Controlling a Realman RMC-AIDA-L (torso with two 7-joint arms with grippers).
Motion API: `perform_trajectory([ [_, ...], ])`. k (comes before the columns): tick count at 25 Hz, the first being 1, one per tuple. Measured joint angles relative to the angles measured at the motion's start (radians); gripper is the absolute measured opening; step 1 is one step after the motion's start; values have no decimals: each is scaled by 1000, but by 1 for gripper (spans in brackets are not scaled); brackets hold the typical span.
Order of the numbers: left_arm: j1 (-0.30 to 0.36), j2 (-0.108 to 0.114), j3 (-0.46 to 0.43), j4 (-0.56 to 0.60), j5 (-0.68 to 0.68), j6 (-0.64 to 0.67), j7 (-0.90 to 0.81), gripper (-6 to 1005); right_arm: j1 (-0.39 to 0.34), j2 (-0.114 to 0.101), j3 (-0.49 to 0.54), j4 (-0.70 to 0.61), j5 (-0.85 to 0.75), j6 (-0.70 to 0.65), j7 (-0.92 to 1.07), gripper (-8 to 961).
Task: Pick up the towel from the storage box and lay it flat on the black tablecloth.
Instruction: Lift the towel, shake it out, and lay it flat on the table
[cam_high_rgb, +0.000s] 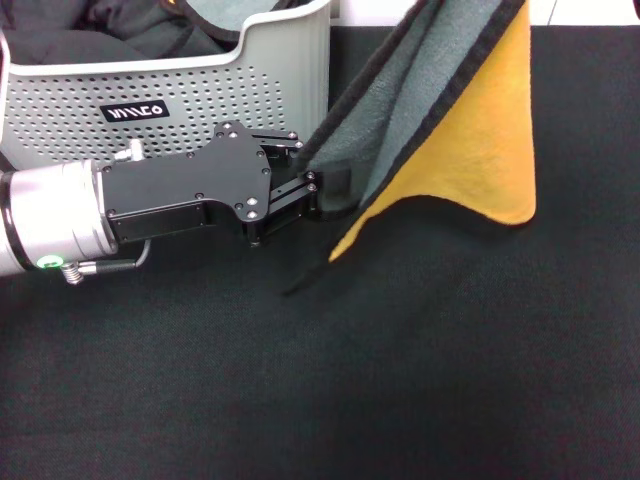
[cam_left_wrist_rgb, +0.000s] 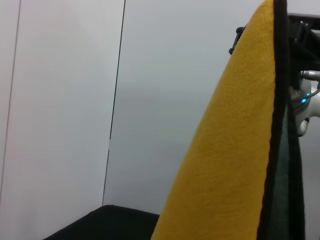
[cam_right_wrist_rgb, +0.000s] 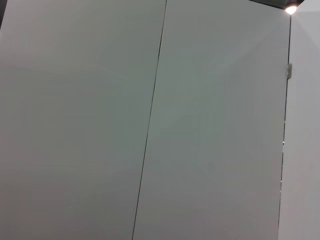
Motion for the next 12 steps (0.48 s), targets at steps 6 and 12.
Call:
perform_trajectory([
  [6,0,3,-14,0,-2,7,-5,189,-13,0,0,0,9,0,-2,21],
  [12,-4,6,-51,-15,2,33,-6,189,-22,1,19,1,37,-9,-12,21],
])
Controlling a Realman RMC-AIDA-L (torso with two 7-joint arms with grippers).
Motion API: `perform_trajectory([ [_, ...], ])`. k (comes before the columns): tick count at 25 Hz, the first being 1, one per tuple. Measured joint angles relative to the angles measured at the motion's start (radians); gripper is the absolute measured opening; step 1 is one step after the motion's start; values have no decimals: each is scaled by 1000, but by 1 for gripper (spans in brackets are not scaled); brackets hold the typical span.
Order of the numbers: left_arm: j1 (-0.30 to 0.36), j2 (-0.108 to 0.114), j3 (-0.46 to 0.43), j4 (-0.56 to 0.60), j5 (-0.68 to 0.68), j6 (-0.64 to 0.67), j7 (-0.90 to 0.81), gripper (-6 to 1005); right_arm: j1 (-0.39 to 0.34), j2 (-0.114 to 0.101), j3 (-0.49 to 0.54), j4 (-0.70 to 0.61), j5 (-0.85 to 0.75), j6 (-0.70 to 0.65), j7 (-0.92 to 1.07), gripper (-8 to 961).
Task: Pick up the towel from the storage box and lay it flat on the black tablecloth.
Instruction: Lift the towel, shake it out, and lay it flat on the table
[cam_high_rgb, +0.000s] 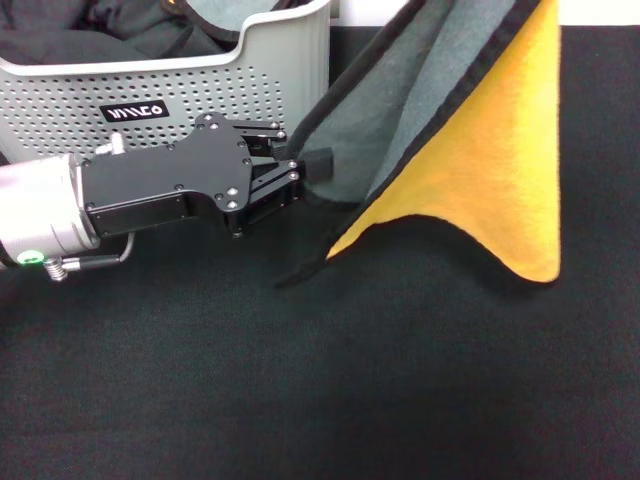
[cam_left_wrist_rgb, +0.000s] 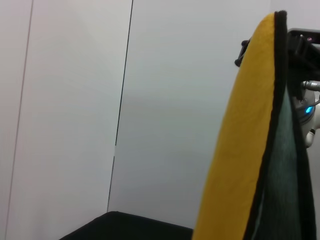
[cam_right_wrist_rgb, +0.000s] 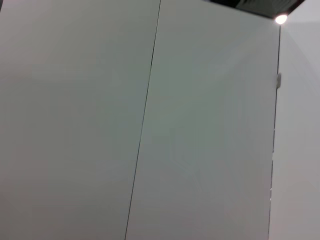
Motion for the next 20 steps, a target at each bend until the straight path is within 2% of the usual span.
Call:
perform_trajectory([
  [10,-15,11,-3,-9,2,7,1,187,-2,2,18,9,27,-14,-10,22],
  [20,-23,11,0,-11,14,7,7,167,-1,2,19,13,29,-14,-13,22],
])
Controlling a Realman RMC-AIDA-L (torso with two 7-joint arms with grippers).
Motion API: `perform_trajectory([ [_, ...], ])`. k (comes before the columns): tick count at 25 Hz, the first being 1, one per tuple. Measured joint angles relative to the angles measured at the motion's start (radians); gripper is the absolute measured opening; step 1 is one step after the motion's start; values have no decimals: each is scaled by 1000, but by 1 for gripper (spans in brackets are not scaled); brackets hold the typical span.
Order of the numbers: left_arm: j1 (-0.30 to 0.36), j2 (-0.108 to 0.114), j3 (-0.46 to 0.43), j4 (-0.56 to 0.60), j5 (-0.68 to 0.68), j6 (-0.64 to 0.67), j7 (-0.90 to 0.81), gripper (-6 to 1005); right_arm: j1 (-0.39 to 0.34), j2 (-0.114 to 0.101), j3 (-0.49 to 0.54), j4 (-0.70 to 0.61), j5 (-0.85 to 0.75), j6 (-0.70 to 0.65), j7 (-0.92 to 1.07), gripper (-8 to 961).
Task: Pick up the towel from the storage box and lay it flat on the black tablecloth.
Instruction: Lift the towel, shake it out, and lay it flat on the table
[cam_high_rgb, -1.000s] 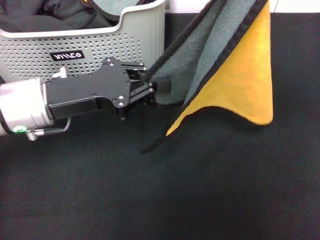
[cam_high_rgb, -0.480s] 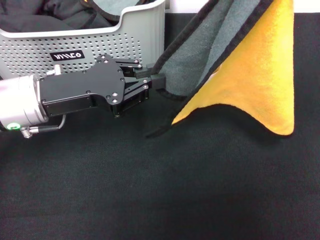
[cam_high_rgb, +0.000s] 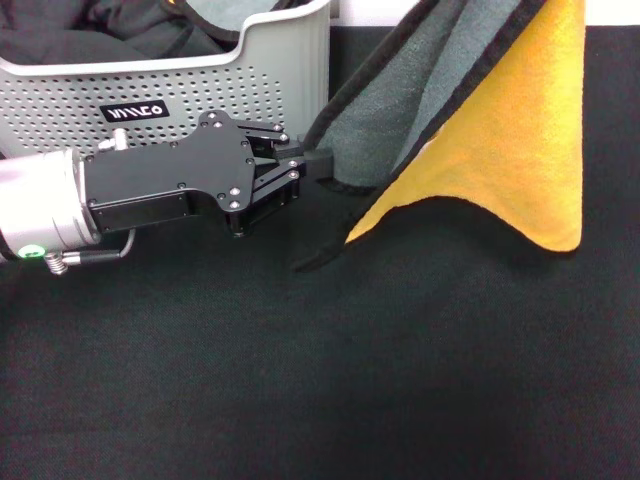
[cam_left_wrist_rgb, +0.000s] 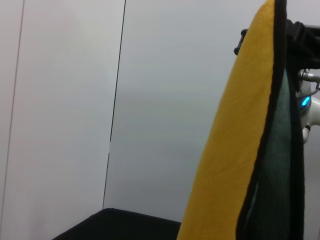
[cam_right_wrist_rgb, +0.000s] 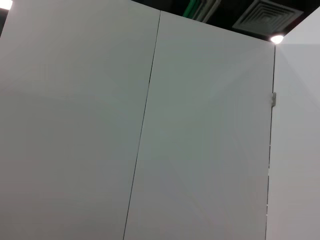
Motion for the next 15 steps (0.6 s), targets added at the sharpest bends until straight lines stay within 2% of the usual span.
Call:
perform_trajectory([
  [7,-3,-1,-3,0,4,-5,9,31,7,-1,5,30,1,0,-1,23],
  [15,-14,1,-43,-17,2,2,8,30,1,-4,9,66,-9,-7,-2,23],
])
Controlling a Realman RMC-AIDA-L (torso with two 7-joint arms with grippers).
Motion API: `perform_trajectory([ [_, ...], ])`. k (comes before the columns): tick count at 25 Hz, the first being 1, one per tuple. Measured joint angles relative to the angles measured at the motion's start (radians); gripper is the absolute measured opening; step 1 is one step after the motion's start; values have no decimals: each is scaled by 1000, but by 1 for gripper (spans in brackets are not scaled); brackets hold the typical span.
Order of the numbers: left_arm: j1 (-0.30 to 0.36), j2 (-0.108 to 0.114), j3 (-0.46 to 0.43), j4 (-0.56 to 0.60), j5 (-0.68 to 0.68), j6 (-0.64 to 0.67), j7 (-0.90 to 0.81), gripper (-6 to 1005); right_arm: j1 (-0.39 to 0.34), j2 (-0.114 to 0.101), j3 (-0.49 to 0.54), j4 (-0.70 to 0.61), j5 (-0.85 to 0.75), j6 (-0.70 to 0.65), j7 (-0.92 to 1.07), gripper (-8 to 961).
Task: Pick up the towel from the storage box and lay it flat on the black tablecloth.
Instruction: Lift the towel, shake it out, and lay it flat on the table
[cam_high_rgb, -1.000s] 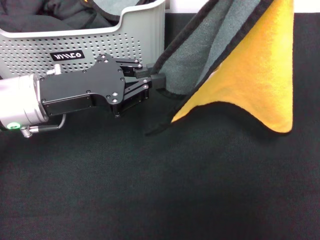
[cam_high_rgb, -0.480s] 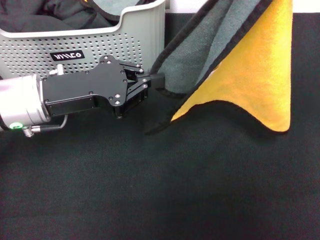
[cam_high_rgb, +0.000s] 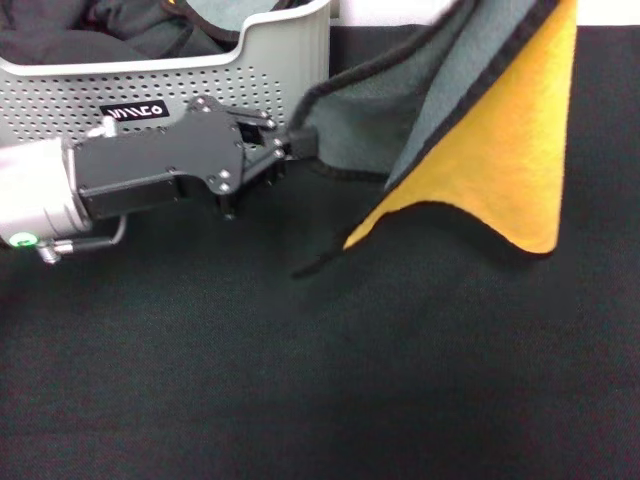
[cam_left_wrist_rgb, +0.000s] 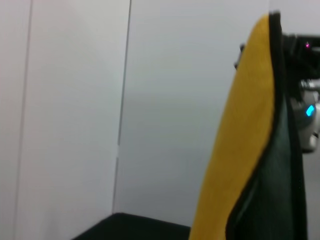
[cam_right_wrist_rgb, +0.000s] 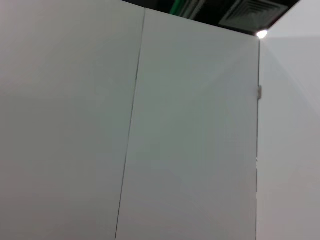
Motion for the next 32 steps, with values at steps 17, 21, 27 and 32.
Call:
perform_trajectory([
  [17,-116,51,-207,33,-57,122,-118,29,-32,-3,60,186,-26,-35,-80,24],
  [21,-127,55,-207,50,-61,123,-150,29,-39,-1,67,197,-25,-44,-98,24],
  [27,-120,87,-204,69,-54,208,-184,29,-57,3,67,221,-22,-142,-104,24],
  [32,-112,123,-198,60,-49,342,-209,28,-93,7,60,233,-18,-286,-101,25],
])
